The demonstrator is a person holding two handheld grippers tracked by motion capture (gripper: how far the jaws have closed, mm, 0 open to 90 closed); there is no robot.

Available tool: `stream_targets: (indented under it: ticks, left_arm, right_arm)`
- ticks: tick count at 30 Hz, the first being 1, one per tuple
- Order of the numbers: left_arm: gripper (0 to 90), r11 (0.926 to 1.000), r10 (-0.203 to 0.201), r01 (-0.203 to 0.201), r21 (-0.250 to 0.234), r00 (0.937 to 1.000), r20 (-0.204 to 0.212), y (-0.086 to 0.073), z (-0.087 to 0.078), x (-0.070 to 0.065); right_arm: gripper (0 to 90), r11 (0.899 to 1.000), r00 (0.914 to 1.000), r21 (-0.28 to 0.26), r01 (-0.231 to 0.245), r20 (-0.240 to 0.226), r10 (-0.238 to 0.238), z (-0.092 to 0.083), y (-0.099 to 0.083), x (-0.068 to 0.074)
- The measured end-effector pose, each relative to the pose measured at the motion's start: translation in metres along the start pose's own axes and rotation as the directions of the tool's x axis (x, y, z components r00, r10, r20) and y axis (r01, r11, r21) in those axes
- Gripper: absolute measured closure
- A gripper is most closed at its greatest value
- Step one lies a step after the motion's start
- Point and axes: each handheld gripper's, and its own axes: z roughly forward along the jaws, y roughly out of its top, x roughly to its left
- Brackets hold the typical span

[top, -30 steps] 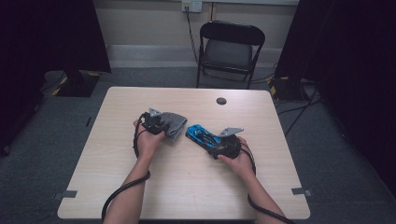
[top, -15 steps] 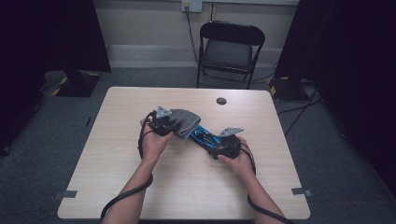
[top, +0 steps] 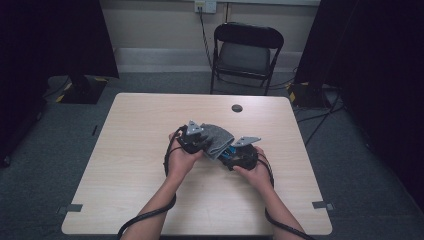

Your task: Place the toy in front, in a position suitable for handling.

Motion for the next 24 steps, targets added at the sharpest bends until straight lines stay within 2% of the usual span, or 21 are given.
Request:
stream_targets:
  ticks: [2, 20, 24]
  left_arm:
    - [77.2, 0.9998, 0.015, -0.015, 0.014, 0.9999, 0.000, -0.002, 0.004, -0.004]
    - [77.2, 0.9985, 0.036, -0.038, 0.040, 0.9985, 0.040, -0.009, 0.023, -0.024]
    - [77.2, 0.9965, 0.056, -0.058, 0.059, 0.9973, 0.048, -0.010, 0.027, -0.028]
  right_arm:
    - [24.4, 1.000, 1.0000, 0.000, 0.000, 0.000, 0.000, 0.000, 0.000, 0.000]
    - [24.4, 1.000, 1.0000, 0.000, 0.000, 0.000, 0.000, 0.000, 0.000, 0.000]
    - [24.4, 1.000, 1.0000, 0.000, 0.001, 0.000, -0.001, 0.000, 0.000, 0.000]
